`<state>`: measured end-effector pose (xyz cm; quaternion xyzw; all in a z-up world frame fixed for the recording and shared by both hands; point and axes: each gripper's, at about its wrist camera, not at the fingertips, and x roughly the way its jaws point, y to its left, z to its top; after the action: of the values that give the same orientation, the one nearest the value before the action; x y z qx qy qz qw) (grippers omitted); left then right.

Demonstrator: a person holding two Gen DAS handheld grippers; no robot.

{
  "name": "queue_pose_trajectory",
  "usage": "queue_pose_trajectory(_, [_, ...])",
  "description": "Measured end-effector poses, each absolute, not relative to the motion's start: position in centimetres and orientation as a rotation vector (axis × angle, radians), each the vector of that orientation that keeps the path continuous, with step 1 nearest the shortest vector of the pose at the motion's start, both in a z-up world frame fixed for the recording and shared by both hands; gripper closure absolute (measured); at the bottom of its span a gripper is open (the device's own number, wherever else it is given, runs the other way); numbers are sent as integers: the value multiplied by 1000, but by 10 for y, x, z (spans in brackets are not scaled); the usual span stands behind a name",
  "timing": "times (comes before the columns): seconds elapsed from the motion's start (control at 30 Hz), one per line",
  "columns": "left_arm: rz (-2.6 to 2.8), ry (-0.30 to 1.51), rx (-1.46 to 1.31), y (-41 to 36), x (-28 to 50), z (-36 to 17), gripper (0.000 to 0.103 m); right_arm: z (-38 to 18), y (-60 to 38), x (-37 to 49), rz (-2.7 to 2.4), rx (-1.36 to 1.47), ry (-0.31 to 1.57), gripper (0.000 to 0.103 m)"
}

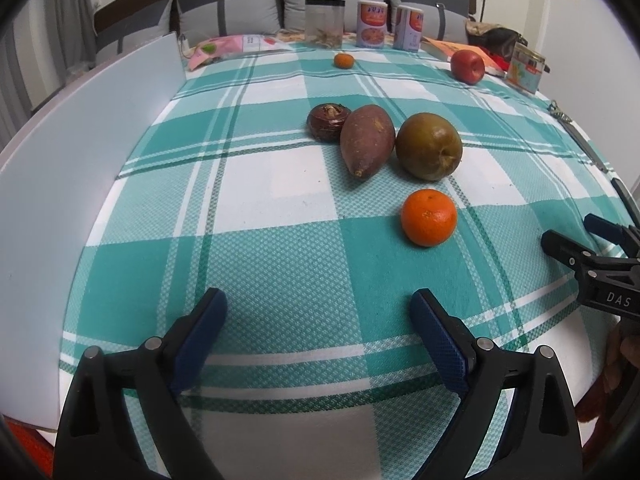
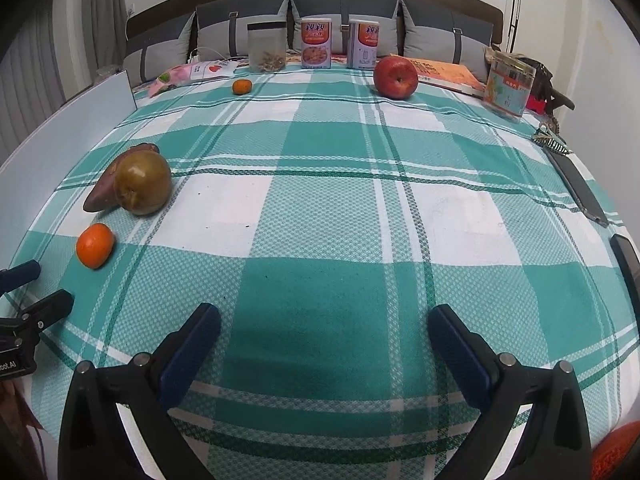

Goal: Organize fruits

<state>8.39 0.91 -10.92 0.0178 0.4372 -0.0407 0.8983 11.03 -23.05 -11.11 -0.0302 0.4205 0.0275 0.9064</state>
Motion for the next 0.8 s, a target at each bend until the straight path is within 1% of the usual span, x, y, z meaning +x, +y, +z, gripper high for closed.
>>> queue_pose_trajectory(0.23, [-96,908,40,10,84,-109,9,-112,-230,110,59,-62,867,0])
queue_pose_trajectory(0.4, [-145,965,-4,16,92,-102,9,-112,-230,110,59,-62,867,0])
queue_pose_trajectory(0.53, [-266,957,-85,22,122,-77,11,-112,-230,110,59,-62,867,0])
queue_pose_trajectory(0.67, [-319,1010,-243,28,169,-62,12,-112,-230,111,63,-62,869,0])
queue_pose_trajectory(0.73, [-314,1038,-294,26,191,-62,24,-112,-230,111,63,-61,869,0])
queue_pose_trajectory(0.77, [-307,1060,-300,22,201,-65,38,-112,-230,111,63,-61,869,0])
queue_pose_trajectory(0.8, [-298,1083,-300,18,210,-68,43,-112,-229,111,64,-61,870,0])
